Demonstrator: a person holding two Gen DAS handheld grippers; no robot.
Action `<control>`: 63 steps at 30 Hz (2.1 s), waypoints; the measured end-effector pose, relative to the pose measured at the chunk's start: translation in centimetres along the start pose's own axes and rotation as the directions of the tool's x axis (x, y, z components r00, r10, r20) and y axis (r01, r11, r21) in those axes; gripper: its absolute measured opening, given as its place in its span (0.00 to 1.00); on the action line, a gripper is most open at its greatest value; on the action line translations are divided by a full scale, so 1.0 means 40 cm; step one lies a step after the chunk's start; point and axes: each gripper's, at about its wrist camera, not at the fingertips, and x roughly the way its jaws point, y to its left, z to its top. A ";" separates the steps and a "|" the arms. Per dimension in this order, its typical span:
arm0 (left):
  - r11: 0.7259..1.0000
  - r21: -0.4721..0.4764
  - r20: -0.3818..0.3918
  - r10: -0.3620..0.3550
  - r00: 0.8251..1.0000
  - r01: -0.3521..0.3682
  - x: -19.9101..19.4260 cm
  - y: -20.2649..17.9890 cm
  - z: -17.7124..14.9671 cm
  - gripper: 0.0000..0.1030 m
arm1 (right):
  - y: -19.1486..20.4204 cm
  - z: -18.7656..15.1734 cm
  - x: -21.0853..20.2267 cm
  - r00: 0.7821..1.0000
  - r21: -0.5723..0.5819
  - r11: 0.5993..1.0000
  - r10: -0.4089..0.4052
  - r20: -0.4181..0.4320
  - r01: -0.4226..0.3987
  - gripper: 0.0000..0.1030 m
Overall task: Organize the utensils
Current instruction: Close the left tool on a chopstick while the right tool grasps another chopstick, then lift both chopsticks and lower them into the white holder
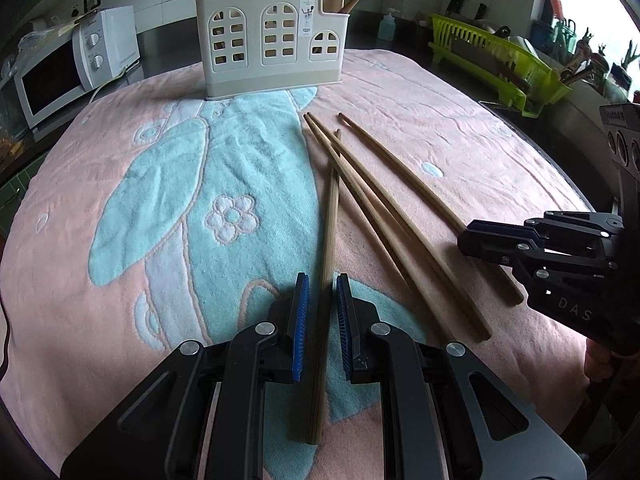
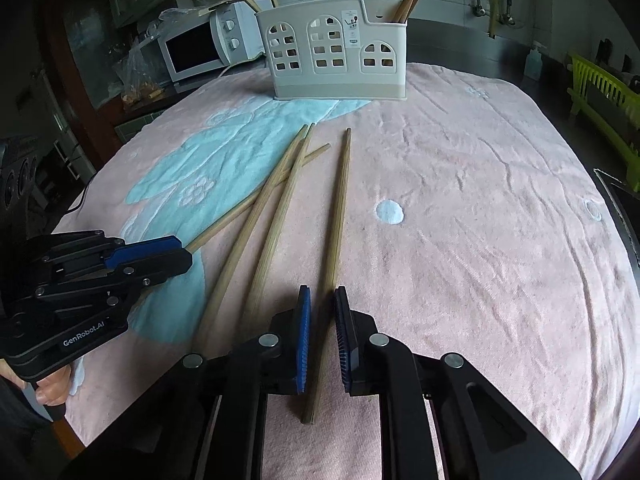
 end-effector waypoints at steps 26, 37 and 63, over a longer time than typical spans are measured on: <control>0.997 0.036 0.043 0.063 0.997 -0.065 -0.047 -0.026 0.025 0.06 | 0.009 0.017 -0.077 0.994 -0.049 0.995 -0.078 0.081 0.083 0.06; 0.999 -0.027 0.191 0.031 0.981 -0.027 -0.144 0.005 0.098 0.05 | 0.008 0.089 -0.182 0.974 -0.039 0.998 -0.047 0.222 0.057 0.06; 0.999 -0.020 0.293 0.032 0.956 -0.027 -0.215 0.049 0.288 0.05 | -0.021 0.286 -0.240 0.956 -0.088 0.996 0.012 0.292 0.014 0.06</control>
